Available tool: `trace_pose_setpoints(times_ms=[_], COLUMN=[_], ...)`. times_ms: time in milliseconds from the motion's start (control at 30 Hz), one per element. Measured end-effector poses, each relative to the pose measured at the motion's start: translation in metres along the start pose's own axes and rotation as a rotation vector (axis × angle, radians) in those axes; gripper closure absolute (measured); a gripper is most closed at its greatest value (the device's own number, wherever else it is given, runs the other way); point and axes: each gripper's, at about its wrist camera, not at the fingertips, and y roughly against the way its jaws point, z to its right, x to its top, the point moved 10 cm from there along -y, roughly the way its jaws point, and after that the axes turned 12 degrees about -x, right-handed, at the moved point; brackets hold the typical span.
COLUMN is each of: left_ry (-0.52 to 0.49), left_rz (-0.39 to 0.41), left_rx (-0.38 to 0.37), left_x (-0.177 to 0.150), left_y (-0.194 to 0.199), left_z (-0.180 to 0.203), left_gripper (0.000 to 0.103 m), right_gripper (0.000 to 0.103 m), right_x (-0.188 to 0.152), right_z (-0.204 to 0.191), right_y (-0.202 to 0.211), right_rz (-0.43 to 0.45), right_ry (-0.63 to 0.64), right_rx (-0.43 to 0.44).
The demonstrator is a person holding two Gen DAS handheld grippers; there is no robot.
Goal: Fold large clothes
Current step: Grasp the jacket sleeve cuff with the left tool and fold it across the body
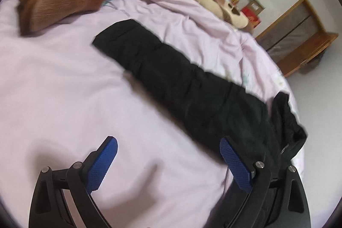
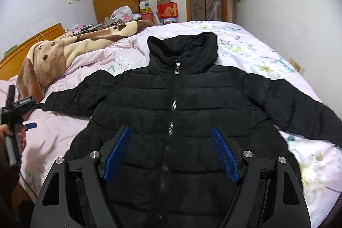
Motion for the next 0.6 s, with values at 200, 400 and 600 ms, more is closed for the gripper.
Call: trace_pose_setpoints(times_ms=[200,400,600], left_ry=[0.175,0.321,0.36], left_rz=[0.041,0.036,0.042], left_rx=[-0.007,-0.005,-0.031], left_x=[0.054,0.07,0.076], left_y=[-0.045,-0.078,-0.1], left_z=[-0.049,-0.084,-0.081], left_gripper=[0.006,0.006,0.006], right_gripper=[0.025,0.025,0.025], right_x=[0.004,0.01,0.012], right_z=[-0.036,-0.062,-0.068], right_y=[-0.029,-0.044,-0.057], right_rz=[-0.027,-0.015,-0.023], right_ry=[0.063,0.115,0.105], right_rx=[0.031,0.051,0.047])
